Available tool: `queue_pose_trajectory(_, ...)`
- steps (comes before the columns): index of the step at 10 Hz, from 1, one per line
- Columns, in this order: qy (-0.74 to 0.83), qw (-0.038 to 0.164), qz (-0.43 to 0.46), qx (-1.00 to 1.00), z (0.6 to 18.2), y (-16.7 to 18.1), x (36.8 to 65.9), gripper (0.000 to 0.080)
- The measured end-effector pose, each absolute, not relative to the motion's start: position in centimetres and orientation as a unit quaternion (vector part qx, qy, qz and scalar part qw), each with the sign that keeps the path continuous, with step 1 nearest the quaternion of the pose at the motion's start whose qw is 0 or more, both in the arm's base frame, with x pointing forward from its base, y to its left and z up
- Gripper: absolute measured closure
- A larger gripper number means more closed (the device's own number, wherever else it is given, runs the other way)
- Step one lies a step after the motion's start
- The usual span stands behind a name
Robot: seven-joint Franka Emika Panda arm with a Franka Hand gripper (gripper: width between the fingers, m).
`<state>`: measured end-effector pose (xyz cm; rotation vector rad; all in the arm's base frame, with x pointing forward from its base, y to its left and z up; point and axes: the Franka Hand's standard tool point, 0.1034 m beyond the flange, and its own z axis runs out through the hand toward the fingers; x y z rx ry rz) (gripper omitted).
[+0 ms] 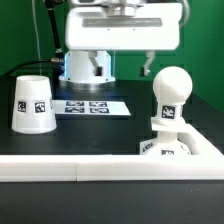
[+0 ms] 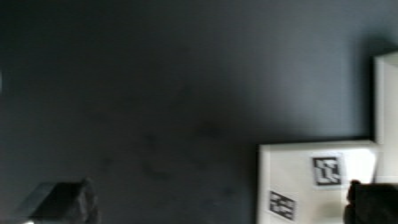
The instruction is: Assemble lamp
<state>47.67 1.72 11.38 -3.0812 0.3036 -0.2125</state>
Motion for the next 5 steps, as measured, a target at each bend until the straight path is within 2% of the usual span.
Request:
queue_pose_trajectory(3,0.088,0.013,-0.064,-0.994,11.0,-4.0,45.9,0.0100)
queue_pose_trajectory(5,0.085,0.013,-0.062,-0.994,11.1,-4.9,45.9,0.0100)
